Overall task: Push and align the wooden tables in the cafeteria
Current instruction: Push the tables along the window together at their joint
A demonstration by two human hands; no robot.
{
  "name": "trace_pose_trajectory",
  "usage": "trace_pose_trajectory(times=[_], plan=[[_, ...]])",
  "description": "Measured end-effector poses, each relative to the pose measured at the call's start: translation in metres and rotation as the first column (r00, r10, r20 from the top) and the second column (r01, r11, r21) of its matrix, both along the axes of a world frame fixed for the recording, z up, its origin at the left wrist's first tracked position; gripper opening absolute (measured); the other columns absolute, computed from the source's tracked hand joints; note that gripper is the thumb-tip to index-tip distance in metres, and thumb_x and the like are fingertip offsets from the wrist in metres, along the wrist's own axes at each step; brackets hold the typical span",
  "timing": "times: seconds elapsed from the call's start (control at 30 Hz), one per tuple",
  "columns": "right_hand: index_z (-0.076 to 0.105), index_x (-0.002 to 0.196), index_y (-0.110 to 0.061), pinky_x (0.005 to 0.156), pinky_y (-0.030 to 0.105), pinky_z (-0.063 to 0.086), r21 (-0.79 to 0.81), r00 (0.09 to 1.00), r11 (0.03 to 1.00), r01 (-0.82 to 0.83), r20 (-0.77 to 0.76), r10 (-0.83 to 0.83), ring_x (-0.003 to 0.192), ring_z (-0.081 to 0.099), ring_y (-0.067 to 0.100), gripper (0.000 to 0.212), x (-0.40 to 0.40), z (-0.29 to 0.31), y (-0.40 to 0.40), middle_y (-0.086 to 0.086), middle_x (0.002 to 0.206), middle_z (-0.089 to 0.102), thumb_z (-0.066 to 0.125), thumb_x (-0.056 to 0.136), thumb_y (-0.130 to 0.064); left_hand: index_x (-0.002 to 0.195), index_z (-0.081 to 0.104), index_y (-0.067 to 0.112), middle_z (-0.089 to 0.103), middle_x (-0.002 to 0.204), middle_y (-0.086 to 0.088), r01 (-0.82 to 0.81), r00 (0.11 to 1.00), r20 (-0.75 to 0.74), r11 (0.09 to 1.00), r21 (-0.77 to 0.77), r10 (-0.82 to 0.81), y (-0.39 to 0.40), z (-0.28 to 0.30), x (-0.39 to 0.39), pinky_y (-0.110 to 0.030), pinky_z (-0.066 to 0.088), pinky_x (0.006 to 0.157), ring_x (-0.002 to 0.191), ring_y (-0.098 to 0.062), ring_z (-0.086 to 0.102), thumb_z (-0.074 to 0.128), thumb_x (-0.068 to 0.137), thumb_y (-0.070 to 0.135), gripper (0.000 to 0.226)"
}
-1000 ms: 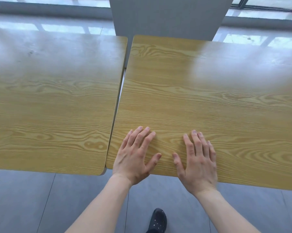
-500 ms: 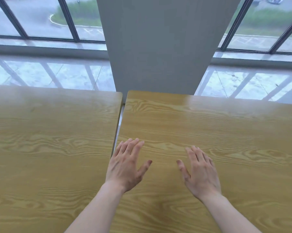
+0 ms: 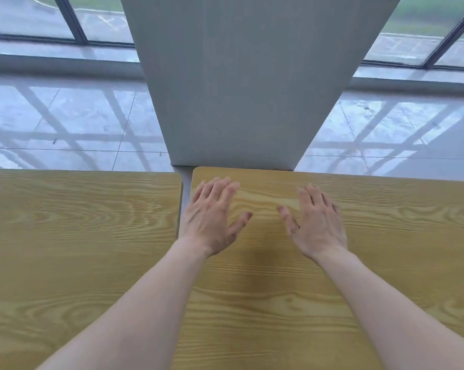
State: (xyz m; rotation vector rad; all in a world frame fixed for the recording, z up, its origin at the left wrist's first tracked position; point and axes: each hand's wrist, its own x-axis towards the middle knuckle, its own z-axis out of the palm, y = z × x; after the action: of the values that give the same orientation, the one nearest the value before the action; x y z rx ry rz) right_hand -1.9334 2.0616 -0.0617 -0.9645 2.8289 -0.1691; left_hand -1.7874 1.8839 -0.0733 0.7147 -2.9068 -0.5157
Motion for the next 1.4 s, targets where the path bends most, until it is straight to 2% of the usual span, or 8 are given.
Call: trace_pose_trajectory(times=[0.27,0.37,0.43,0.5,0.63,1.03,1.3,1.4], plan=[[0.036,0.154,-0.016,0.125,0.045,0.019,-0.034,1.000,0.999,0.013,-0.025,-0.014,0.150,0.026,0.029,0.075,-0.071,-0.035,-0.062,0.010,0.161,0.035,0.029,0.098,-0.065,0.158,0.027,0.024,0.029,0.166,0.000,0.028,0.999,0.028,0.999,-0.039,-0.027,-0.045,-0.032,-0.080,-0.038,0.003,0.128,0.156,-0.020,0.016,0.030,0.097,0.070,0.076],[0.042,0.150,-0.016,0.124,0.046,0.019,0.000,1.000,1.000,-0.014,-0.027,0.014,0.145,0.035,0.030,0.075,-0.086,-0.048,-0.074,0.010,0.152,0.047,0.026,0.098,-0.067,0.156,0.032,0.022,0.040,0.159,0.000,0.040,0.997,0.066,0.998,-0.047,-0.037,-0.060,-0.046,-0.098,-0.038,0.010,0.127,0.149,-0.020,0.029,0.031,0.097,0.071,0.077],[0.051,0.142,-0.018,0.123,0.045,0.019,0.059,0.998,0.997,-0.045,-0.034,0.047,0.135,0.044,0.030,0.075,-0.087,-0.058,-0.078,0.009,0.140,0.057,0.020,0.097,-0.069,0.145,0.045,0.022,0.054,0.144,0.001,0.029,0.994,0.103,0.998,-0.054,-0.023,-0.065,-0.055,-0.100,-0.037,0.020,0.122,0.137,-0.022,0.042,0.028,0.096,0.073,0.073],[0.058,0.128,-0.017,0.116,0.045,0.025,0.064,0.995,0.997,-0.040,-0.084,0.045,0.121,0.050,0.033,0.072,-0.084,-0.066,-0.079,0.009,0.125,0.062,0.018,0.097,-0.069,0.126,0.055,0.024,0.063,0.124,0.002,0.000,0.994,0.112,0.998,-0.061,0.007,-0.066,-0.063,-0.098,-0.037,0.031,0.109,0.119,-0.022,0.051,0.025,0.095,0.075,0.067],[0.058,0.109,-0.013,0.104,0.047,0.033,0.080,0.990,0.996,-0.025,-0.138,0.036,0.106,0.052,0.035,0.066,-0.080,-0.066,-0.083,0.011,0.109,0.063,0.020,0.098,-0.067,0.111,0.054,0.024,0.065,0.112,0.004,-0.012,0.995,0.103,0.998,-0.060,0.018,-0.068,-0.064,-0.100,-0.038,0.034,0.098,0.108,-0.022,0.053,0.024,0.093,0.076,0.063],[0.057,0.099,-0.009,0.097,0.048,0.036,0.136,0.983,0.989,-0.057,-0.163,0.079,0.097,0.052,0.036,0.060,-0.057,-0.062,-0.094,0.014,0.100,0.063,0.026,0.100,-0.060,0.106,0.050,0.022,0.063,0.105,0.003,0.001,0.995,0.098,0.997,-0.074,0.006,-0.071,-0.066,-0.075,-0.039,0.036,0.093,0.101,-0.024,0.053,0.024,0.094,0.075,0.060],[0.056,0.099,-0.008,0.098,0.049,0.036,0.150,0.983,0.987,-0.051,-0.166,0.076,0.096,0.051,0.037,0.062,-0.052,-0.064,-0.097,0.015,0.099,0.061,0.021,0.100,-0.059,0.108,0.051,0.022,0.063,0.105,0.003,-0.004,0.994,0.112,0.997,-0.073,0.013,-0.073,-0.066,-0.071,-0.040,0.037,0.094,0.103,-0.024,0.054,0.024,0.094,0.075,0.061],[0.058,0.104,-0.006,0.103,0.050,0.034,0.135,0.981,0.990,-0.049,-0.177,0.072,0.101,0.051,0.039,0.063,-0.051,-0.065,-0.096,0.016,0.102,0.061,0.022,0.101,-0.057,0.108,0.052,0.022,0.063,0.106,0.003,-0.016,0.994,0.107,0.997,-0.081,0.025,-0.073,-0.065,-0.070,-0.040,0.037,0.095,0.104,-0.024,0.053,0.022,0.094,0.075,0.062]])
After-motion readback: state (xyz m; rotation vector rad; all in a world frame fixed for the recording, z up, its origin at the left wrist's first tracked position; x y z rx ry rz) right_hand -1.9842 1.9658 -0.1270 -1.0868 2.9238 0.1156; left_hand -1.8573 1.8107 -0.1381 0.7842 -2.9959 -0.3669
